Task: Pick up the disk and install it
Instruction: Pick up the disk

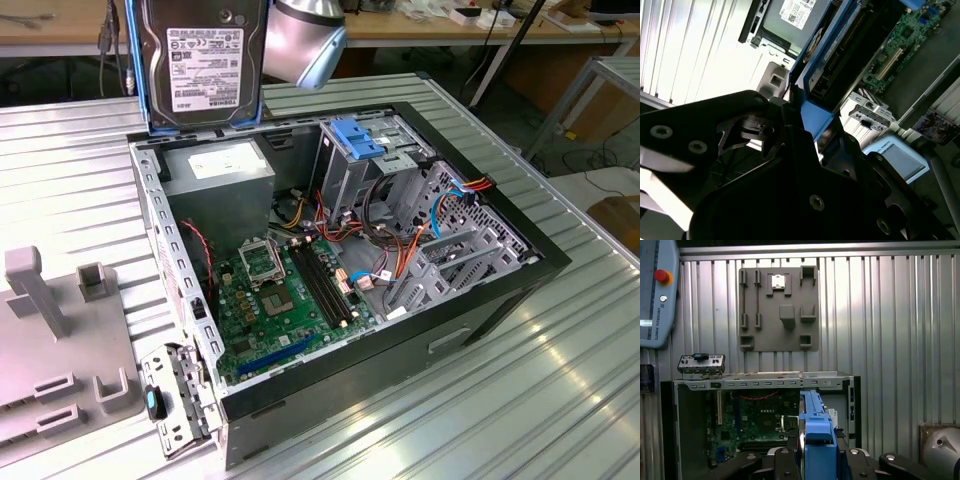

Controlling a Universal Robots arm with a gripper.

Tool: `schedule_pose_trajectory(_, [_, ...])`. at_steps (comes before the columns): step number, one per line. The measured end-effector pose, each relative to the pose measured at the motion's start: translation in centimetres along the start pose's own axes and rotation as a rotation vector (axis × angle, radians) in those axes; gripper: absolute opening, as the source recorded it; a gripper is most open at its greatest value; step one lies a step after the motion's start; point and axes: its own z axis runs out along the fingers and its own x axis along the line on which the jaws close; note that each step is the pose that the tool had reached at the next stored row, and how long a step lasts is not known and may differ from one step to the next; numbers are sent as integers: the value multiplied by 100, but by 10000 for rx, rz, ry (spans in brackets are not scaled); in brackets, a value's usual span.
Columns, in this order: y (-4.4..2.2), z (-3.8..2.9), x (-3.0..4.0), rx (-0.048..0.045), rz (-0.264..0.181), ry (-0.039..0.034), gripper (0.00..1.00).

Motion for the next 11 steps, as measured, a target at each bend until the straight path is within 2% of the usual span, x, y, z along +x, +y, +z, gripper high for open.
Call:
schedule_pose_trajectory(4, [-8, 6, 176, 1, 0, -1, 37])
schedule_pose_trajectory(8, [-25, 21, 461, 1, -1, -2, 37])
schedule_pose_trajectory(11, [-66, 29, 485, 0, -1, 0, 37])
